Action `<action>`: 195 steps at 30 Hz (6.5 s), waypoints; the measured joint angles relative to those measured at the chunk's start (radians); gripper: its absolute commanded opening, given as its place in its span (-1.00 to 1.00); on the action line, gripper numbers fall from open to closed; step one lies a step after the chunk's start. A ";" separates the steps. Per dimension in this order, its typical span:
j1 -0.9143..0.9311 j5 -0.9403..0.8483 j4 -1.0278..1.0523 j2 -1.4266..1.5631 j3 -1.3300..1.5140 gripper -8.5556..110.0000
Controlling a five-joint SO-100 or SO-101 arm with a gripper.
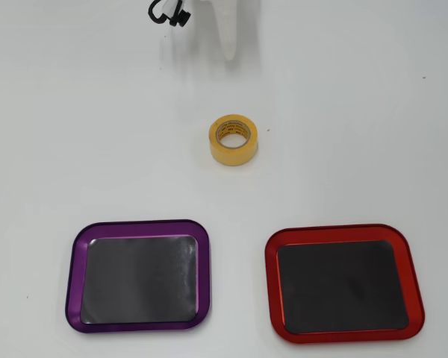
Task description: Grasp a tape and put it in the right purple dish.
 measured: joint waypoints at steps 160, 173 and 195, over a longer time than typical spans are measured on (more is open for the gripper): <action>-0.060 -0.086 -0.146 -1.450 -0.916 -0.50; 0.029 -0.087 -0.153 -1.450 -0.914 -0.50; 0.048 -0.081 -0.140 -1.454 -1.002 -0.50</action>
